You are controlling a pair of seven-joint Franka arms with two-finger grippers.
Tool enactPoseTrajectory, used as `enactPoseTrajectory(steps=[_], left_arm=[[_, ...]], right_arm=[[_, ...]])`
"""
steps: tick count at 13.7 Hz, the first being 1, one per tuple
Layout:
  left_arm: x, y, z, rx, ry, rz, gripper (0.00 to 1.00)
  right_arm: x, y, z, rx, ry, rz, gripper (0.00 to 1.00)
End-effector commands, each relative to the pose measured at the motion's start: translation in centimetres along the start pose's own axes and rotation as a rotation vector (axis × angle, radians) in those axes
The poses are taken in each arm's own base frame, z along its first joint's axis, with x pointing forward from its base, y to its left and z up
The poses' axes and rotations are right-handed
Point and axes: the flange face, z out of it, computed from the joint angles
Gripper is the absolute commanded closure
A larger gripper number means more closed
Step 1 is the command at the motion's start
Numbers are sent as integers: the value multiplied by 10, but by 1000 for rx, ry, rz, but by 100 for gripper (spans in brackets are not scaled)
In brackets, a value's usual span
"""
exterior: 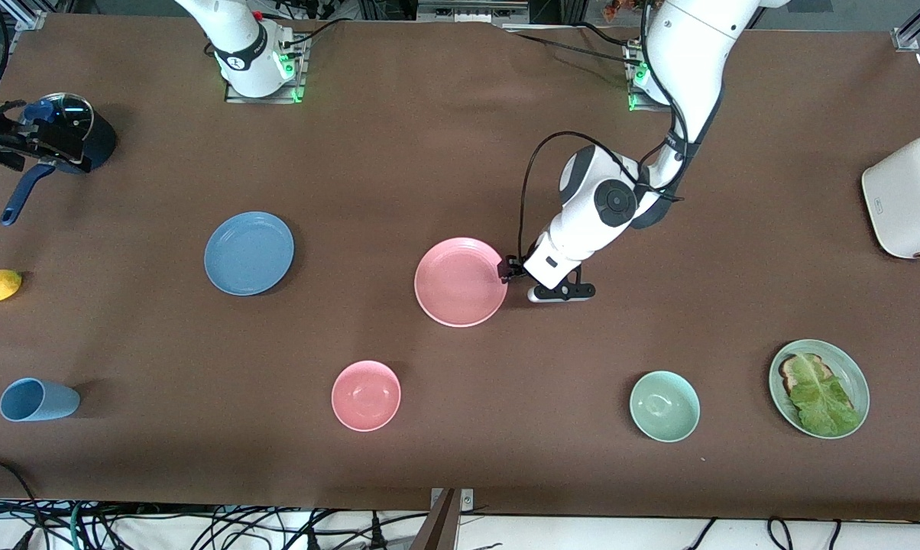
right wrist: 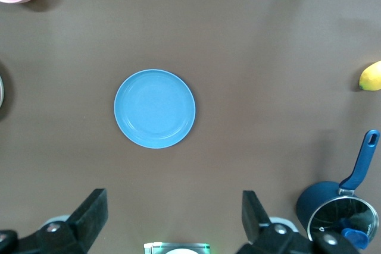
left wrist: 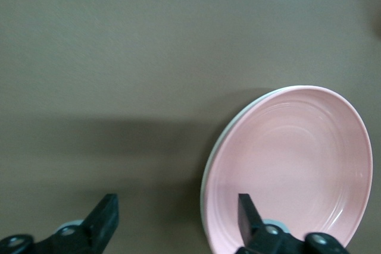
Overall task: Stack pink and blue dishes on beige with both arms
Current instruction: 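Withdraw the left gripper while the right gripper reaches the blue plate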
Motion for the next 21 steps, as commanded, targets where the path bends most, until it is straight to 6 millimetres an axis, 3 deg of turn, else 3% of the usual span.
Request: enactPoseTrajectory(steps=[1, 3, 6, 12, 14, 17, 19, 21], left_arm=[[15, -30, -63, 28, -43, 95, 1], [29, -57, -100, 52, -84, 148, 1], [52, -105, -152, 141, -121, 228, 1], [80, -193, -249, 229, -145, 322, 0], [77, -213, -288, 277, -116, 309, 0], [65, -228, -336, 294, -80, 276, 0], [58, -232, -362, 292, -41, 258, 0], [58, -237, -398, 290, 16, 237, 0]], right_arm=[[3, 0, 8, -1, -28, 8, 0], [14, 2, 32, -4, -82, -11, 0], [25, 13, 89, 13, -184, -24, 0], [28, 34, 232, 108, -123, 76, 0], [34, 36, 281, 113, -67, 93, 0], [41, 37, 330, 181, -83, 122, 1], [43, 50, 371, 238, -84, 85, 1], [42, 64, 396, 288, -84, 52, 5]])
